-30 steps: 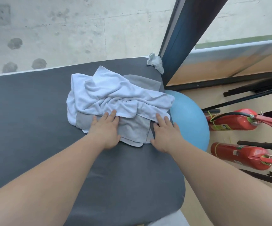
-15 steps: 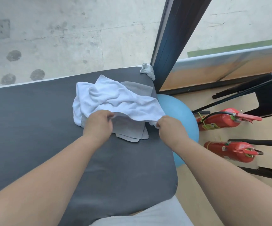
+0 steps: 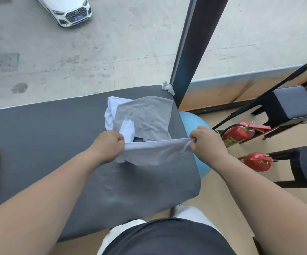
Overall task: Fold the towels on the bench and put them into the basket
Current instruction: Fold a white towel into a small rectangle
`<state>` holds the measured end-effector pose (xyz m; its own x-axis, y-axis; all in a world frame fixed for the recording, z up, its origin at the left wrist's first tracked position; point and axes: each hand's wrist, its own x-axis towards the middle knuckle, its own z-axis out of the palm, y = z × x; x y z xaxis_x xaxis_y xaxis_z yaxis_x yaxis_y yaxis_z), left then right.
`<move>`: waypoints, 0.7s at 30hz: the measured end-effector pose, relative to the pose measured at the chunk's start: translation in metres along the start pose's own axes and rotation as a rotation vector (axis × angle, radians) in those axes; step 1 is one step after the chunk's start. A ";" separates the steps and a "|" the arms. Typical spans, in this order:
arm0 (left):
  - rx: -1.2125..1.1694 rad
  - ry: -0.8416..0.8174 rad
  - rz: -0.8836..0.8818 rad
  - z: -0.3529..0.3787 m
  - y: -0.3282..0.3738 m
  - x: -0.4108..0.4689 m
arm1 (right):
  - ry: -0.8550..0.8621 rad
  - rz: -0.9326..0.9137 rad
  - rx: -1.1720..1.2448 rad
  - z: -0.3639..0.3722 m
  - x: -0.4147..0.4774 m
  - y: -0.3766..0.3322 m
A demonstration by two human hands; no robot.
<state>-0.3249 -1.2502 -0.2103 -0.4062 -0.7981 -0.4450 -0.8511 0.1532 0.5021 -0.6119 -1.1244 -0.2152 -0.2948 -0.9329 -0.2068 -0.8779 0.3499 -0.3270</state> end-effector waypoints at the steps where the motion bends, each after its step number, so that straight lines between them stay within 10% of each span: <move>1: -0.033 0.008 0.010 0.001 -0.002 -0.010 | -0.005 -0.012 0.011 -0.003 -0.009 -0.001; 7: -0.342 0.038 -0.021 0.025 -0.007 -0.077 | -0.090 -0.114 0.169 -0.006 -0.061 0.004; 14: 0.266 -0.172 -0.134 0.071 -0.014 -0.161 | -0.211 -0.163 0.152 0.020 -0.107 0.040; 21: 0.032 -0.171 -0.263 0.100 -0.036 -0.213 | -0.483 -0.141 0.119 0.052 -0.150 0.053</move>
<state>-0.2411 -1.0274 -0.2077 -0.2188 -0.7034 -0.6763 -0.9434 -0.0246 0.3307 -0.5945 -0.9612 -0.2496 0.0558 -0.8357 -0.5463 -0.8392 0.2572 -0.4792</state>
